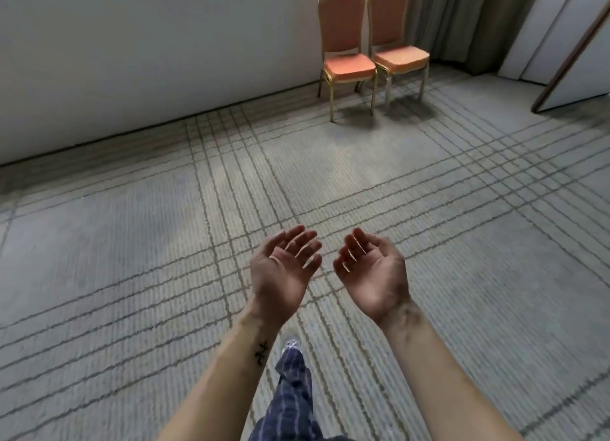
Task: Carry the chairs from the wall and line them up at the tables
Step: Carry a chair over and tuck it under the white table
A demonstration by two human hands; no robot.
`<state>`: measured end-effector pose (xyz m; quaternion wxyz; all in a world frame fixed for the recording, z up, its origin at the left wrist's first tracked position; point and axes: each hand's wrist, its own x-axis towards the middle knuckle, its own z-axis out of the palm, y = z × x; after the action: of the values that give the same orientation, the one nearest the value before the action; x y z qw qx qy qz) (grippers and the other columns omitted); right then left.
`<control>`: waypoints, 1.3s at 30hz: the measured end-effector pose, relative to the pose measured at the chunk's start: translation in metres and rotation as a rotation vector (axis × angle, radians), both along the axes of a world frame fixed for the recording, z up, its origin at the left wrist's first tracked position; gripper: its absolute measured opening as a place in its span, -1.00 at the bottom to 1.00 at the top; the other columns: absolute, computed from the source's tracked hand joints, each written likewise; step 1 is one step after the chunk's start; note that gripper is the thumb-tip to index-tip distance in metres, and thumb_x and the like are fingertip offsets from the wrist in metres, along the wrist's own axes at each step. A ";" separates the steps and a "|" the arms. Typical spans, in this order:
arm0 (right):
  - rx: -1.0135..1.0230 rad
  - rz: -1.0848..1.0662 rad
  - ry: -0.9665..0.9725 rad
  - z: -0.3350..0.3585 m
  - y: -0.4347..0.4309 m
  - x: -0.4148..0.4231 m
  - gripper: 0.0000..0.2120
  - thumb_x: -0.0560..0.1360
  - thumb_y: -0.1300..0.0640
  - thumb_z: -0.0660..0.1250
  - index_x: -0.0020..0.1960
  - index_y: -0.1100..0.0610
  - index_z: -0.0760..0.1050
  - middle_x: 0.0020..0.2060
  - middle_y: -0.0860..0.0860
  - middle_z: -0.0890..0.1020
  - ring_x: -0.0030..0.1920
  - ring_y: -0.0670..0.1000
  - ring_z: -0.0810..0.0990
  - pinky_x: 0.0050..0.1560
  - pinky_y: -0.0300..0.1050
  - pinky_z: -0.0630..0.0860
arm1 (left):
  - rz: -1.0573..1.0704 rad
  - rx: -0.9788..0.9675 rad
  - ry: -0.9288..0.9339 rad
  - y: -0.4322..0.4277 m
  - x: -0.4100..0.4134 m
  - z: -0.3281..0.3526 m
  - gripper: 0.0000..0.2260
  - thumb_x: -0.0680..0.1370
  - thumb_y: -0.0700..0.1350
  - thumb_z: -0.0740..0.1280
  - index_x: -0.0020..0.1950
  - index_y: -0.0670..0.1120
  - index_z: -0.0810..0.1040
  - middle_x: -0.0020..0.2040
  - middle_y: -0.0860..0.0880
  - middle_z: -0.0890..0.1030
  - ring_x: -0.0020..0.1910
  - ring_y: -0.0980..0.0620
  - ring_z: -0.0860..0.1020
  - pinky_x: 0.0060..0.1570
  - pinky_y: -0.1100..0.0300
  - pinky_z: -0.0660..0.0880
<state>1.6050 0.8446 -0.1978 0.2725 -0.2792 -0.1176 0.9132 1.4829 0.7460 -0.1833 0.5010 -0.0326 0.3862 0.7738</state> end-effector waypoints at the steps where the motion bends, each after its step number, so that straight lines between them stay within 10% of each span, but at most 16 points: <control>1: -0.005 -0.006 -0.007 -0.004 0.019 -0.017 -0.88 0.57 0.13 0.27 -0.01 0.13 0.56 -0.17 0.02 0.62 -0.20 0.00 0.56 -0.01 -0.13 0.43 | 0.011 0.000 -0.009 0.019 -0.017 -0.003 -0.73 0.52 -0.05 0.24 0.06 -0.19 0.59 -0.04 -0.15 0.65 -0.11 -0.10 0.60 0.00 0.04 0.45; 39: 0.044 0.072 -0.037 0.010 0.768 -0.691 -0.89 0.54 0.10 0.30 -0.04 0.11 0.58 -0.18 -0.01 0.63 -0.22 -0.02 0.57 -0.01 -0.14 0.42 | 0.091 -0.031 0.064 0.750 -0.682 -0.001 -0.74 0.60 -0.05 0.20 0.09 -0.17 0.58 -0.01 -0.14 0.66 -0.10 -0.08 0.61 -0.05 0.07 0.48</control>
<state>0.9136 1.6126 -0.1881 0.2434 -0.2855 -0.1525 0.9143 0.8010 1.4955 -0.1843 0.4521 -0.0332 0.4121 0.7904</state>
